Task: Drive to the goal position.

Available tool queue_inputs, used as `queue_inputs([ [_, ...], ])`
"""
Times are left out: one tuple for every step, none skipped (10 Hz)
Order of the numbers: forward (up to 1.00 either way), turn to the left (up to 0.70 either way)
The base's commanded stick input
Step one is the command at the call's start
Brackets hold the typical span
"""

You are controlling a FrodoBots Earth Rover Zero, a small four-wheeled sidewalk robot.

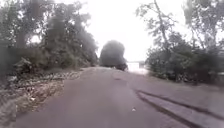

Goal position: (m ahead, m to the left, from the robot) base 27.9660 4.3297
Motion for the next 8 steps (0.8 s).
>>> queue_inputs([
  [0.85,0.0],
  [0.85,0.0],
  [0.85,0.0],
  [0.85,0.0],
  [0.85,0.0],
  [0.85,0.0],
  [0.85,0.0],
  [0.85,0.0],
])
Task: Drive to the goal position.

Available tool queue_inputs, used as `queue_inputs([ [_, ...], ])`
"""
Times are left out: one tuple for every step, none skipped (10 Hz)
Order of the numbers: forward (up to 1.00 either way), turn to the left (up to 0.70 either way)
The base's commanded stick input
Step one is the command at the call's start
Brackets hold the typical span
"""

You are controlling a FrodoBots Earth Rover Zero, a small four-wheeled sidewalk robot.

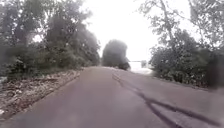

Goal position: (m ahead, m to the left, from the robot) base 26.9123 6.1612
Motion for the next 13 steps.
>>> queue_inputs([
  [0.85,0.0],
  [0.85,0.0],
  [0.85,0.0],
  [0.85,0.0],
  [0.85,0.0],
  [0.85,0.0],
  [0.85,0.0],
  [0.85,0.0],
  [0.85,0.0],
  [0.85,0.0],
  [0.85,0.0],
  [0.85,0.0],
  [0.85,0.0],
])
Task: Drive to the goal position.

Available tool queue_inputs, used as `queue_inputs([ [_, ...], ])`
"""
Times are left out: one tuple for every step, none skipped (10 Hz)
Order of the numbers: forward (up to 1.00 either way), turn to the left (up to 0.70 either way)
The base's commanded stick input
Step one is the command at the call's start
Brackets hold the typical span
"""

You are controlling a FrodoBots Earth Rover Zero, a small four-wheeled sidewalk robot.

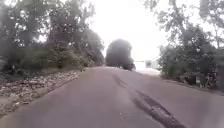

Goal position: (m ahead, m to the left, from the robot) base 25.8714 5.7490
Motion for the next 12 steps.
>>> queue_inputs([
  [0.85,0.0],
  [0.85,0.0],
  [0.85,0.0],
  [0.85,0.0],
  [0.85,0.0],
  [0.85,0.0],
  [0.85,0.0],
  [0.85,0.0],
  [0.85,0.0],
  [0.85,0.0],
  [0.85,0.0],
  [0.85,0.0],
])
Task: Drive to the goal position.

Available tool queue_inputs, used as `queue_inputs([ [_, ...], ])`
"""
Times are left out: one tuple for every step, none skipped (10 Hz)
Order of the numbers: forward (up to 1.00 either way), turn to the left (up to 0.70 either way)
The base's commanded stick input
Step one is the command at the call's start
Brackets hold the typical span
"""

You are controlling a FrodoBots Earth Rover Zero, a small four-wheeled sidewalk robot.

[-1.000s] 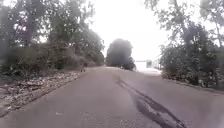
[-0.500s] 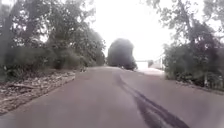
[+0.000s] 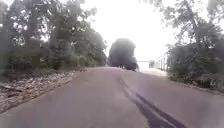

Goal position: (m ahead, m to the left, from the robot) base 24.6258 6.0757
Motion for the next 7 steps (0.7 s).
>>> queue_inputs([
  [0.85,0.0],
  [0.85,0.06],
  [0.85,0.16],
  [0.85,0.27],
  [0.85,0.18],
  [0.85,0.0],
  [0.85,0.0],
])
